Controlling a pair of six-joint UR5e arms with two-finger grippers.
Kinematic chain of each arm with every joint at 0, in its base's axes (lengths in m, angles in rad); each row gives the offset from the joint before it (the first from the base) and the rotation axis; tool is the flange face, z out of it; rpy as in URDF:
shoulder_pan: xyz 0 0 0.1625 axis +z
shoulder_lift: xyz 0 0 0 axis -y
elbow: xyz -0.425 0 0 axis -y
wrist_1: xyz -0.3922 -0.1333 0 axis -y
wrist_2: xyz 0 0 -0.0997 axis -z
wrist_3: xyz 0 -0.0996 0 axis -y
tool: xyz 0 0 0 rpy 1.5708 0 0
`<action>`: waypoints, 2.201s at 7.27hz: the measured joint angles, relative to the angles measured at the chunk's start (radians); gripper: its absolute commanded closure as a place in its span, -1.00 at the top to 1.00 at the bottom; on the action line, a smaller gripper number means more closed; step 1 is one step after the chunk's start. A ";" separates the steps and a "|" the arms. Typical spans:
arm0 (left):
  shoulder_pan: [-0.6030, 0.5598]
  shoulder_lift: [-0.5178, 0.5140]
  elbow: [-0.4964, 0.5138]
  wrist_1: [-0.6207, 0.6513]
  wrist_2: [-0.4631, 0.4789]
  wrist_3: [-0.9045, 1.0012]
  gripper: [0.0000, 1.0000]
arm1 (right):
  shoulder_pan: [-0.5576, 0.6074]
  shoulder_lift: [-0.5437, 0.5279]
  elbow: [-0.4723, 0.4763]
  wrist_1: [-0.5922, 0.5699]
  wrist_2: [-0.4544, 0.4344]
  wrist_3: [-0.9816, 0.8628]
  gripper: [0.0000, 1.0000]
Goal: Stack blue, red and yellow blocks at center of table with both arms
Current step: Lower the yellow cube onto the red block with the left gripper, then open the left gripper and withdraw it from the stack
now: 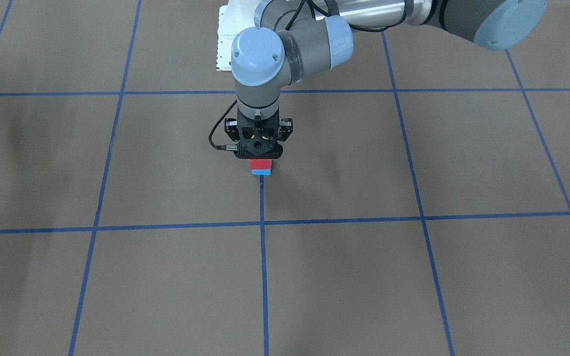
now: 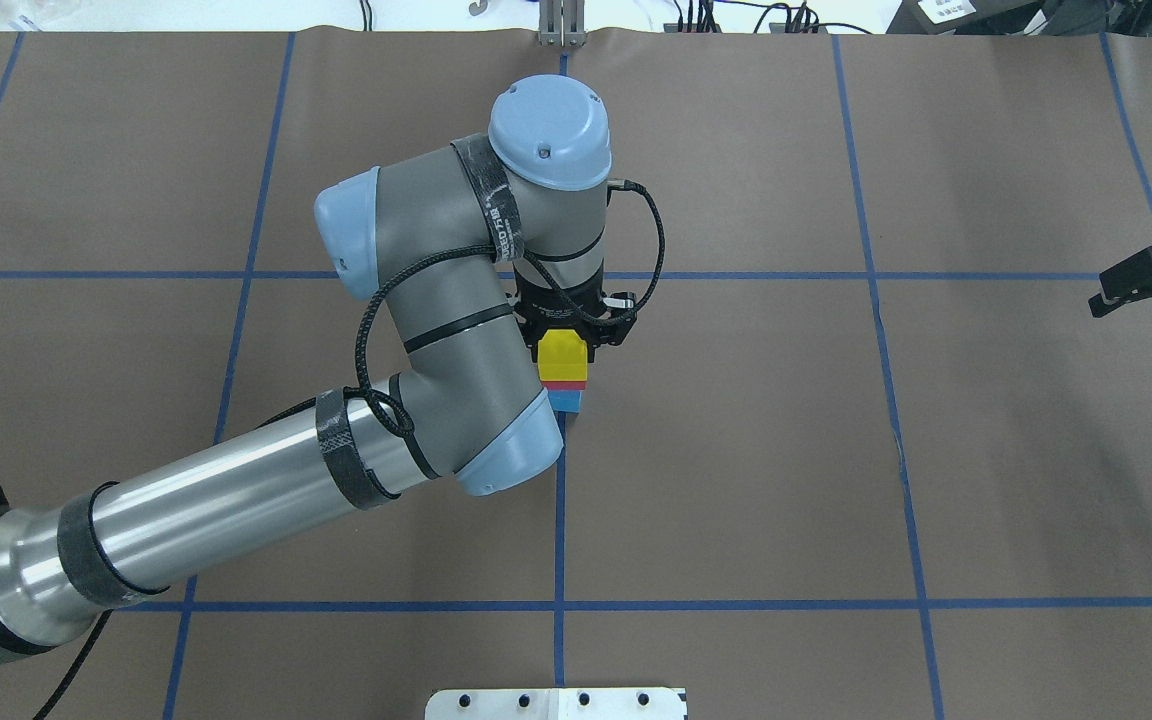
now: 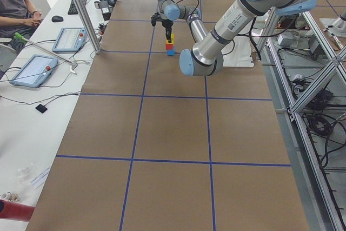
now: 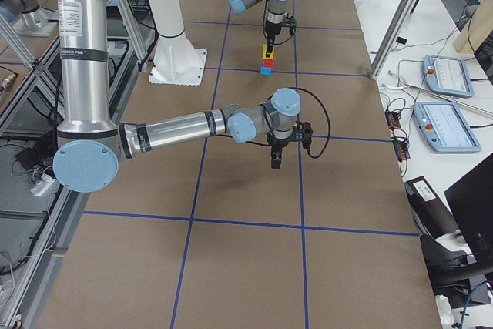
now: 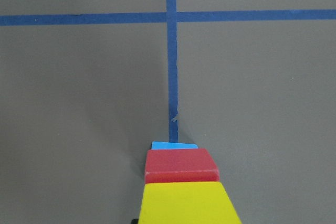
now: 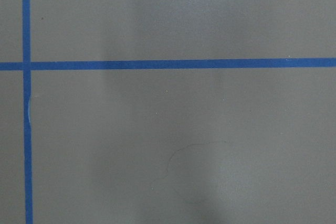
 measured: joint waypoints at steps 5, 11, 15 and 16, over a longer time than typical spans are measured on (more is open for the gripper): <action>-0.001 0.000 0.003 -0.003 0.000 -0.004 -1.00 | 0.000 0.000 0.000 0.000 0.000 0.000 1.00; 0.000 0.003 0.006 -0.026 0.005 -0.003 1.00 | 0.000 0.000 -0.002 0.000 0.000 0.000 1.00; -0.004 0.063 -0.087 -0.014 0.006 0.005 1.00 | 0.000 0.000 0.000 0.000 0.000 0.000 1.00; -0.011 0.100 -0.160 0.011 0.004 0.013 1.00 | 0.000 0.000 0.000 0.000 0.000 -0.002 1.00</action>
